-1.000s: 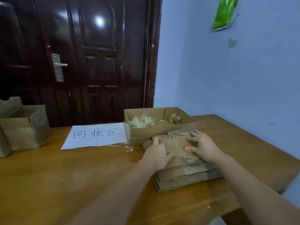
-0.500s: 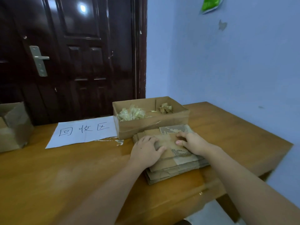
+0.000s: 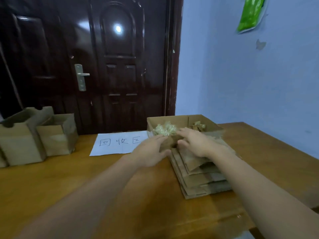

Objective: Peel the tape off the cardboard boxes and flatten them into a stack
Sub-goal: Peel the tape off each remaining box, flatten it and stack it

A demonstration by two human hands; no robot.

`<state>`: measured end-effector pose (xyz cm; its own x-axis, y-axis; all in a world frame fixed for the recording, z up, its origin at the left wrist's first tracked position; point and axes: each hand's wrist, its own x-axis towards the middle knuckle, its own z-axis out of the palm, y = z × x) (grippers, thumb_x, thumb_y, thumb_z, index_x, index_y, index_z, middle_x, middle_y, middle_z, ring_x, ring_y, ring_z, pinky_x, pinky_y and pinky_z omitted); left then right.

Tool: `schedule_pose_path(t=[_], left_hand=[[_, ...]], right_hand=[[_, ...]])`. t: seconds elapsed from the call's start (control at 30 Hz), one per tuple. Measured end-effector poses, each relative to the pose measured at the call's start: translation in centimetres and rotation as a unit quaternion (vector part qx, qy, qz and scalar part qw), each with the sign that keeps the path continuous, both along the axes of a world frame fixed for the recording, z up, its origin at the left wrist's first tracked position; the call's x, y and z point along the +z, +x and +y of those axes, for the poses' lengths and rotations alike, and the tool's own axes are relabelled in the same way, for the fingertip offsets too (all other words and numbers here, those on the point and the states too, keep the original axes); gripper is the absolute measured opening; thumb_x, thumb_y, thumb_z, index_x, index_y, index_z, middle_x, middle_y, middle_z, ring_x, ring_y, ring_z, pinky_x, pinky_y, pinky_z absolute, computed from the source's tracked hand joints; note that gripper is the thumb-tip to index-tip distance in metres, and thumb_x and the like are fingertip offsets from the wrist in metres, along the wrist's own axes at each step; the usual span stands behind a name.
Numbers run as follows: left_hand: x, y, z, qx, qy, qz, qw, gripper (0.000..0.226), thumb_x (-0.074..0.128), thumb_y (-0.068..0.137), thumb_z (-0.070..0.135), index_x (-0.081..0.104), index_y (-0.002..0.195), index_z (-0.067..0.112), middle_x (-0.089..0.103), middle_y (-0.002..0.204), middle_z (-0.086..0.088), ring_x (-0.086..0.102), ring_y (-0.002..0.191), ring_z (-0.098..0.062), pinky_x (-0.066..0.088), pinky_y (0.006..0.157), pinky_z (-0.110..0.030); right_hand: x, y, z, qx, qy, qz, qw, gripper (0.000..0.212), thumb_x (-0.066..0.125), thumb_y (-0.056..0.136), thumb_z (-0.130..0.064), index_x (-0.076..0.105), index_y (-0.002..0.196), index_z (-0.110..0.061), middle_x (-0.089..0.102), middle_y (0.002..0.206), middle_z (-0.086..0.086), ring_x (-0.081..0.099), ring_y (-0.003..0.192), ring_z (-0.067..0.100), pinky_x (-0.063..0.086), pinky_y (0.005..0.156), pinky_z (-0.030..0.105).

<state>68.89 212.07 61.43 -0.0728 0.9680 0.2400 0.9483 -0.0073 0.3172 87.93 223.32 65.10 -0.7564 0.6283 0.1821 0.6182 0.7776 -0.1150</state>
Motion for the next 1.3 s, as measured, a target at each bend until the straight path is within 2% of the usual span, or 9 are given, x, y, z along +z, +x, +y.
schedule_pose_path(t=[0.1,0.2,0.47,0.7,0.83,0.9,1.0,1.17,1.3], left_hand=[[1.8,-4.6,-3.8,0.038,0.008,0.033,0.999,0.072,0.049,0.103,0.056,0.026,0.162,0.023,0.027,0.168,0.004,0.026,0.153,-0.017,0.021,0.12,-0.031],[3.0,-9.7,-8.1,0.095,-0.001,0.067,0.993,0.07,0.043,0.106,0.054,0.021,0.164,0.02,0.022,0.17,0.002,0.02,0.155,-0.016,0.015,0.122,-0.03],[3.6,-22.3,-18.1,0.253,-0.024,0.093,0.963,0.072,0.046,0.104,0.055,0.023,0.163,0.02,0.027,0.168,-0.002,0.026,0.154,-0.022,0.024,0.123,-0.038],[2.4,-29.4,-18.4,0.3,-0.031,0.131,0.944,0.064,0.036,0.109,0.045,0.019,0.163,0.015,0.018,0.171,-0.006,0.017,0.157,-0.023,0.015,0.125,-0.037],[1.3,-31.1,-16.3,0.307,-0.032,0.181,0.934,0.061,0.034,0.111,0.024,0.008,0.163,0.008,0.008,0.172,-0.011,0.008,0.158,-0.025,0.006,0.126,-0.036],[0.9,-31.6,-15.5,0.31,-0.031,0.193,0.93,0.063,0.036,0.109,0.018,0.005,0.163,0.007,0.006,0.172,-0.012,0.006,0.158,-0.026,0.004,0.126,-0.036],[0.4,-31.8,-15.0,0.313,-0.033,0.184,0.931,0.064,0.035,0.11,0.019,0.003,0.164,0.008,0.003,0.172,-0.011,0.003,0.159,-0.024,0.002,0.126,-0.036],[0.5,-31.6,-15.0,0.297,-0.034,0.197,0.934,0.064,0.03,0.109,0.027,0.004,0.164,0.008,0.005,0.172,-0.009,0.003,0.159,-0.022,-0.001,0.128,-0.038],[0.9,-30.0,-15.8,0.259,-0.042,0.205,0.943,0.068,0.038,0.107,0.039,0.012,0.164,0.01,0.016,0.171,-0.009,0.01,0.158,-0.023,0.002,0.128,-0.038]], right_hand=[[0.8,-5.9,-2.6,0.071,0.014,0.01,0.997,0.055,0.047,0.106,-0.04,0.035,0.158,-0.022,0.036,0.162,0.004,0.03,0.151,0.024,0.026,0.123,0.042],[1.1,-11.9,-5.0,0.108,-0.006,0.004,0.994,0.061,0.041,0.107,-0.048,0.024,0.162,-0.027,0.022,0.168,-0.004,0.014,0.156,0.016,0.016,0.124,0.037],[1.4,-26.6,-11.1,0.212,-0.044,-0.017,0.976,0.062,0.041,0.109,-0.043,0.019,0.163,-0.021,0.017,0.17,-0.001,0.005,0.157,0.015,0.017,0.124,0.037],[-0.1,-39.1,-12.7,0.262,0.014,-0.034,0.965,0.062,0.041,0.109,-0.035,0.019,0.162,-0.012,0.024,0.167,0.006,0.013,0.156,0.027,0.022,0.123,0.039],[-1.2,-44.3,-12.2,0.245,0.034,-0.007,0.969,0.059,0.043,0.109,-0.022,0.019,0.162,-0.011,0.016,0.169,0.009,0.007,0.157,0.026,0.014,0.127,0.039],[-1.8,-45.6,-12.0,0.237,0.026,0.019,0.971,0.054,0.046,0.107,-0.017,0.033,0.158,-0.018,0.026,0.167,0.004,0.012,0.157,0.023,0.016,0.126,0.037],[-2.3,-45.5,-12.3,0.212,-0.035,0.085,0.973,0.039,0.043,0.106,-0.024,0.056,0.142,-0.03,0.043,0.159,0.002,0.027,0.153,0.024,0.032,0.12,0.043],[-2.8,-42.0,-12.8,0.235,-0.019,0.131,0.963,0.036,0.045,0.107,-0.024,0.063,0.137,-0.027,0.053,0.152,-0.003,0.035,0.149,0.018,0.038,0.114,0.039],[-2.6,-37.5,-13.1,0.275,-0.009,0.121,0.954,0.034,0.048,0.107,-0.022,0.065,0.136,-0.022,0.051,0.153,-0.009,0.033,0.15,0.015,0.031,0.12,0.037]])
